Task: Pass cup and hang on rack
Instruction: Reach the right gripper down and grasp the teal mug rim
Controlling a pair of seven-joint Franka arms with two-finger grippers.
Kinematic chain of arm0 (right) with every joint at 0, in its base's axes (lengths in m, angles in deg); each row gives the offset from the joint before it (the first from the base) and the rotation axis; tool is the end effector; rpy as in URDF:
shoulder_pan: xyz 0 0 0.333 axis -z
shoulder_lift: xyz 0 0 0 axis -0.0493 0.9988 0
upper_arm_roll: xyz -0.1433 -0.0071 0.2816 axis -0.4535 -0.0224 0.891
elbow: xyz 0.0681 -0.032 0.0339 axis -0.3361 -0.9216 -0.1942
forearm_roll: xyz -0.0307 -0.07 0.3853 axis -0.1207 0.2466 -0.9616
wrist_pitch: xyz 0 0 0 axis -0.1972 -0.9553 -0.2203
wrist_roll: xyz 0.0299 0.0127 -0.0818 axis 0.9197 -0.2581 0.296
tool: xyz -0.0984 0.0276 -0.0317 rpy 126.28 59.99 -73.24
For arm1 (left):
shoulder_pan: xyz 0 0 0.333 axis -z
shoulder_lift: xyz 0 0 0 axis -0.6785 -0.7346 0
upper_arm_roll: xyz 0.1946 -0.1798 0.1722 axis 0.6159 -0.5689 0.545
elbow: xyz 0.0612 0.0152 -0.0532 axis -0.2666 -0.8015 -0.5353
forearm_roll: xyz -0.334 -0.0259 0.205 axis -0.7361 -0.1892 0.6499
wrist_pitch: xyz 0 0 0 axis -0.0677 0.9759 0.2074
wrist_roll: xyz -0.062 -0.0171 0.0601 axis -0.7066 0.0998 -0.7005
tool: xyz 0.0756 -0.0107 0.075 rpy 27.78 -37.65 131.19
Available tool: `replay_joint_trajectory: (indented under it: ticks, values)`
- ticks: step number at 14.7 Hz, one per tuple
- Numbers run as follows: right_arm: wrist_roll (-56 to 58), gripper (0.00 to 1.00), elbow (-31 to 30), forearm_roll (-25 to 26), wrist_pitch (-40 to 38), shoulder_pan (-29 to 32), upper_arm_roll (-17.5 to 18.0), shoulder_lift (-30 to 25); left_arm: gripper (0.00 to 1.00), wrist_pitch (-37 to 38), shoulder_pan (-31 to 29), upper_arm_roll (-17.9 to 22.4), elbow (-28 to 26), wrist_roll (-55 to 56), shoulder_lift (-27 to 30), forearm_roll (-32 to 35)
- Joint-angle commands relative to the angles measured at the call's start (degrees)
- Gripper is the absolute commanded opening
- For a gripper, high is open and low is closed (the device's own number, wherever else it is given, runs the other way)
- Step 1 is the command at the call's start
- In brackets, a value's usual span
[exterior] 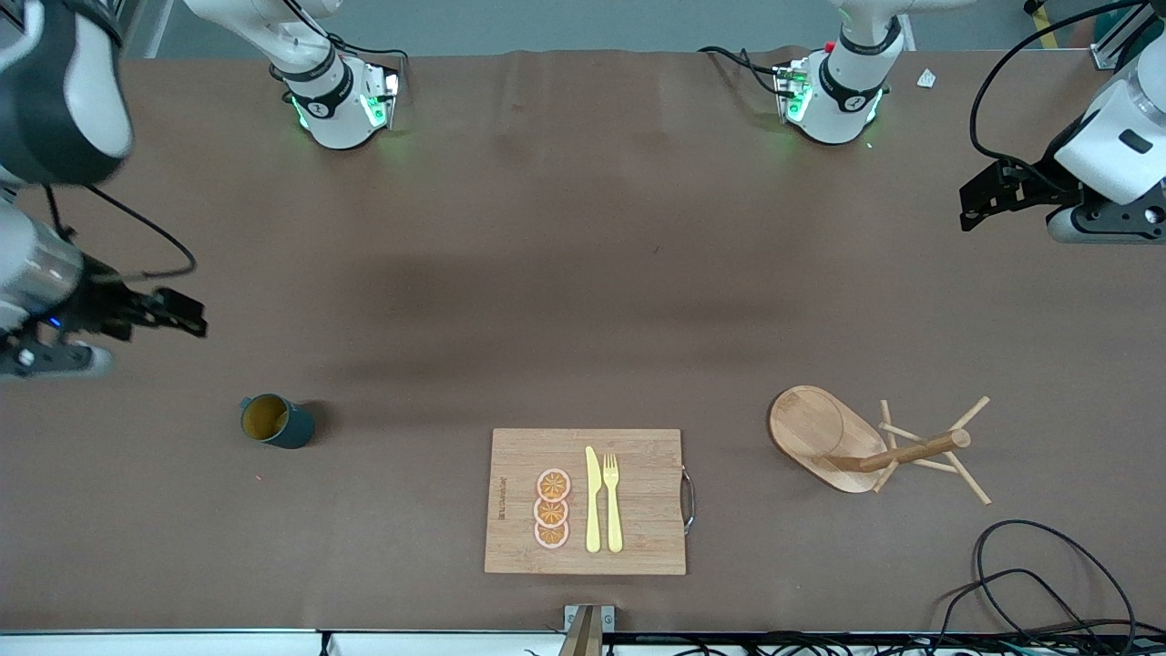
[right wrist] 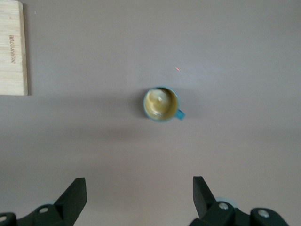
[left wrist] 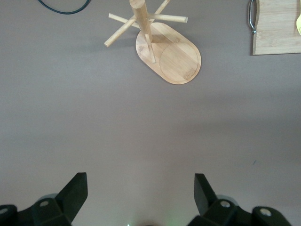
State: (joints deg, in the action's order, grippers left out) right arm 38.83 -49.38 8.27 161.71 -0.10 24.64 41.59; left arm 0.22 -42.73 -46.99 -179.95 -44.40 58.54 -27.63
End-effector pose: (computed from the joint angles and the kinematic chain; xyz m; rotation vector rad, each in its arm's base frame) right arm 0.6376 0.0258 0.5233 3.1383 0.0761 -0.0291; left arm 0.5368 -0.0675 0.6315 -3.1106 0.0986 0.0431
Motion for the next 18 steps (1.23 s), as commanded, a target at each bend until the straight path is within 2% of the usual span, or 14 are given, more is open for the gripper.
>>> replay_joint_trajectory:
  ticks: [1,6,10,13,14,15,16,18]
  values:
    - [-0.4,1.0,-0.8,-0.1,4.1,-0.1,-0.1,4.5,1.0,0.1,0.3,-0.3,0.8,0.4,-0.4,0.5]
    - [-4.5,1.0,-9.2,0.0,19.8,-0.3,-0.2,10.9,1.0,-0.7,0.4,-0.5,0.6,0.7,-1.7,0.4]
    - [-4.7,1.0,-9.5,-0.1,27.0,0.2,-0.2,17.1,1.0,-1.5,0.1,-0.5,0.3,0.6,-2.7,0.4]
    - [-4.8,0.99,-9.2,-0.3,28.6,-0.1,-0.1,20.3,1.0,-1.6,0.3,-0.5,0.4,0.6,-3.0,0.4]
    - [-4.8,0.93,-9.2,-0.2,29.3,0.1,-0.1,21.0,1.0,-1.7,0.4,-0.5,0.6,0.6,-3.3,0.6]
    - [-4.2,0.74,-9.2,-0.2,29.4,0.1,-0.1,21.6,1.0,-1.7,0.4,-0.5,0.8,0.6,-3.3,0.8]
    - [-3.9,0.51,-9.4,-0.2,28.8,0.1,-0.1,21.6,1.0,-1.7,0.1,-0.5,0.8,0.5,-3.2,0.7]
    - [-3.5,0.23,-9.2,-0.1,27.4,0.2,-0.1,21.6,1.0,-1.5,0.0,-0.5,0.7,0.1,-2.9,0.5]
